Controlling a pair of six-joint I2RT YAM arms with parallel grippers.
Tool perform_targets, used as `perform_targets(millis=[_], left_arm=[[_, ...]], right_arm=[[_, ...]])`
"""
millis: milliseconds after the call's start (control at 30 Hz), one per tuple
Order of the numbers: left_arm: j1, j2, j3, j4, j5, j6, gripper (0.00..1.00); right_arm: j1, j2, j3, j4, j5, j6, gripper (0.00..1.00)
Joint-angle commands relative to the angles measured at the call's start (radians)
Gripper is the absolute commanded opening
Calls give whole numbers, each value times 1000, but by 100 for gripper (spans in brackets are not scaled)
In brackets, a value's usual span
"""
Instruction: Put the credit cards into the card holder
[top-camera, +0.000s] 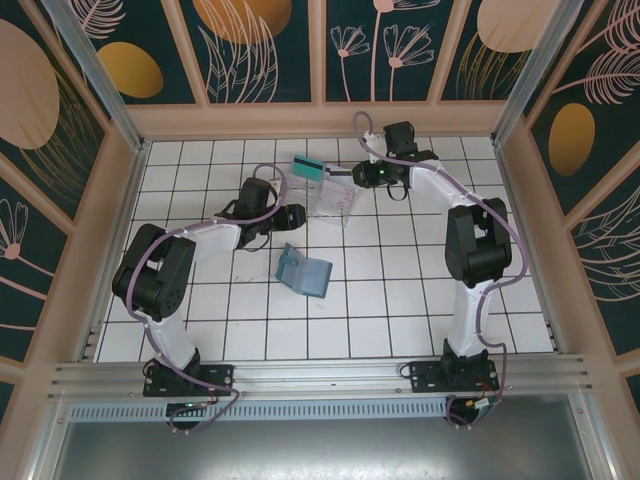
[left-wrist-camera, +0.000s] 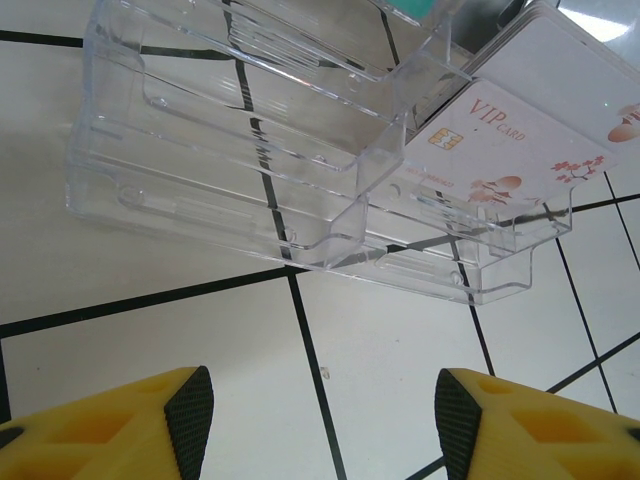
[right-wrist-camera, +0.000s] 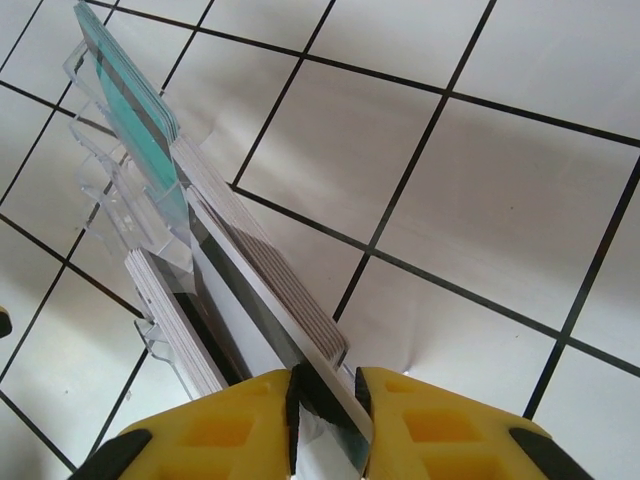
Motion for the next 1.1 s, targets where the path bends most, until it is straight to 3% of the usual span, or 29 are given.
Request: perform_targets(millis=[0,767,1067], left_arm=[[5,-1,27,25,14,-11,62],[6,-7,18,34,19,-17,62],[5,-3,19,36,23,-20,62]], right_arm=[[-9,-51,-18,1,2,-4,20],[-13,-54,-36,54,-80,34,21],[-15,-84,-48,63,-94,40,13]])
